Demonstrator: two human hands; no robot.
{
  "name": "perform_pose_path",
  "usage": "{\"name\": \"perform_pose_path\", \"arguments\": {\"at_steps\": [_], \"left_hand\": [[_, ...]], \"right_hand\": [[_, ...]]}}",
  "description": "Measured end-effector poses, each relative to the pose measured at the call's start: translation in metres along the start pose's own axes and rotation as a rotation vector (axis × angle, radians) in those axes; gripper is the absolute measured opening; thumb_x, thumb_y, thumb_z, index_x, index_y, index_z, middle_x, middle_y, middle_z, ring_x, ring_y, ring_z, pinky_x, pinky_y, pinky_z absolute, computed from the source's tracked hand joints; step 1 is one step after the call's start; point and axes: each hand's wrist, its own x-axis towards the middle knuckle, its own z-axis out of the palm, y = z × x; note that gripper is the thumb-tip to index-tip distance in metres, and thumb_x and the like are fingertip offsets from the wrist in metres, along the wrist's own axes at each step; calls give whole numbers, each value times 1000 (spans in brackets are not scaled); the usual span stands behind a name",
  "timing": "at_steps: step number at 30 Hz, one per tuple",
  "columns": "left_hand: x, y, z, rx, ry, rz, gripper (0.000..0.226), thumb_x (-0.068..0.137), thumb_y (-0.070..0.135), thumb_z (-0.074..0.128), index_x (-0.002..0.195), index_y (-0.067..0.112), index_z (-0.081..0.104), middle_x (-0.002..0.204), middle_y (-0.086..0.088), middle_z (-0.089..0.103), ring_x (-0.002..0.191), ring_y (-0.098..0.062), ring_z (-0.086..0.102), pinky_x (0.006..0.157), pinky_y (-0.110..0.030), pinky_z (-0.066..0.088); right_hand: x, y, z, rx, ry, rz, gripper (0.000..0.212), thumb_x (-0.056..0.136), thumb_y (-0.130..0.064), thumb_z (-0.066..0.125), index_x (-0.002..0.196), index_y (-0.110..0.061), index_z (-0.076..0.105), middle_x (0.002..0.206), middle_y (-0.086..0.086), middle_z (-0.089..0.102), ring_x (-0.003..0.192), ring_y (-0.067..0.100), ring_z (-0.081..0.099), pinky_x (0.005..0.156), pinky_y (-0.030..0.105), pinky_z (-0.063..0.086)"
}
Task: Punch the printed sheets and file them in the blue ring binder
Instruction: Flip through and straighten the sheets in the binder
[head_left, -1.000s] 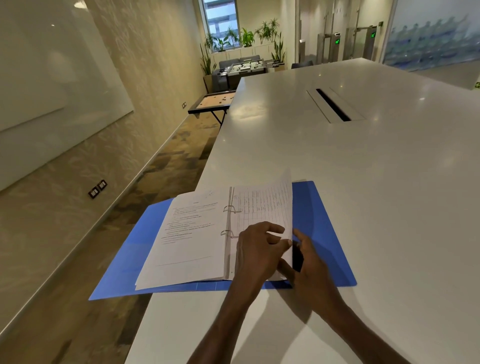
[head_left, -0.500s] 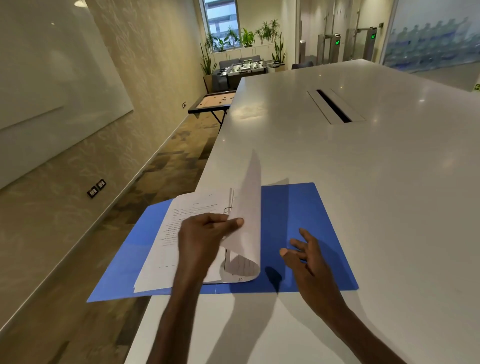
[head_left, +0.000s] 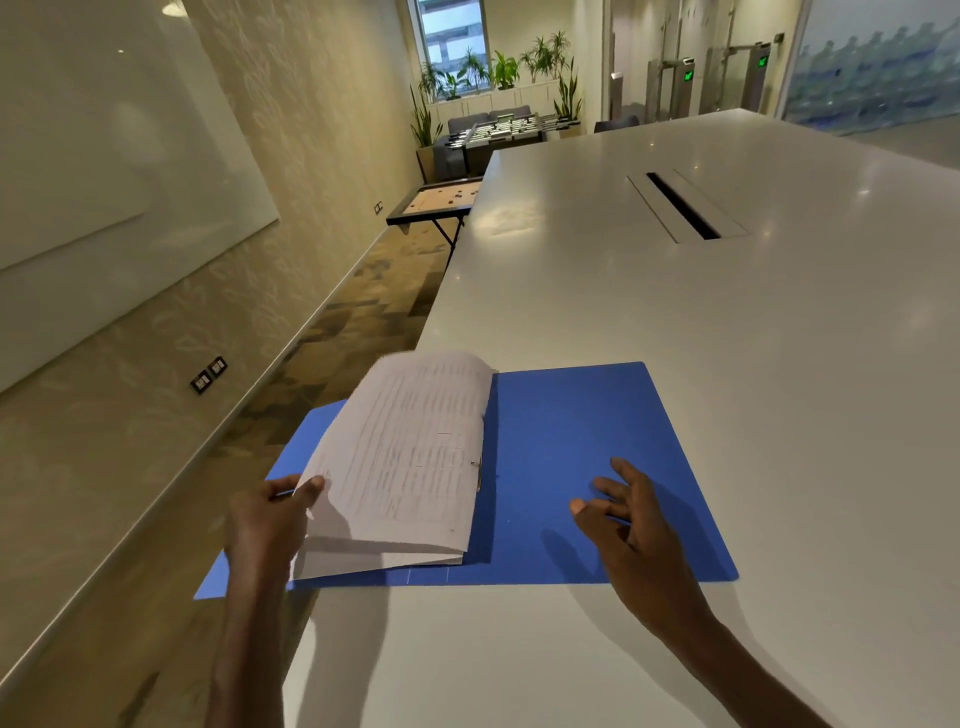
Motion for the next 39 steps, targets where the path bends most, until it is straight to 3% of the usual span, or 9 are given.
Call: {"name": "perform_pose_path", "arguments": {"at_steps": [4,7,9,13,20,28,33,37,39], "left_hand": [[1,-17,7,208,118,-13,25,87,34,69,105,17,71,101,-10,71,87,-30,60,72,-41,48],[1,-18,14,277,83,6,47,91,41,61,128,13,58,124,-15,64,106,-35,61,89,-48,51],[1,-12,22,360,24,17,73,91,58,52,142,7,43,141,-21,52,123,-41,51,101,-53,44],[-13,5,38,438,-113,13,126,63,92,40,153,7,17,151,-26,34,135,-47,36,108,-59,32],[-23,18,57,649,-185,-56,152,36,93,52,155,14,-2,156,-27,19,142,-47,19,111,-61,22],[-20,18,60,662,-214,-87,152,41,87,68,154,13,-2,157,-26,15,143,-46,15,111,-63,20],[-12,20,49,676,-177,-117,147,39,86,70,151,9,14,153,-26,22,140,-46,23,109,-63,24],[13,6,39,630,-155,-94,131,16,99,56,111,8,52,112,-17,60,105,-38,57,89,-53,49],[16,6,33,582,-159,-73,103,36,90,66,94,5,57,91,-15,65,83,-31,63,66,-38,48]], "right_hand": [[1,1,1,7,-1,5,65,86,-29,66,142,-22,35,132,-1,54,111,12,58,73,12,47],[1,1,1,-3,2,0,64,86,-29,66,141,-21,35,132,0,54,111,13,59,74,12,47],[1,2,1,-9,2,-3,64,86,-29,66,141,-21,35,132,0,54,111,13,58,74,12,47],[2,2,1,-1,3,-3,65,85,-28,67,141,-21,36,132,1,54,112,14,58,76,13,47],[2,3,2,-1,-5,-11,65,84,-29,67,140,-21,36,132,2,54,111,14,58,77,13,48],[3,4,2,-2,-3,-15,64,83,-29,68,139,-21,38,131,1,54,111,15,58,80,15,48],[2,3,2,-5,-4,-18,63,84,-27,68,139,-20,38,130,0,54,110,13,57,77,12,47],[2,3,2,-10,-4,-16,63,84,-26,69,139,-19,38,128,-2,54,109,13,57,77,12,47],[2,3,2,-8,0,-14,63,84,-26,69,138,-19,38,127,-2,54,109,13,57,77,12,47]]}}
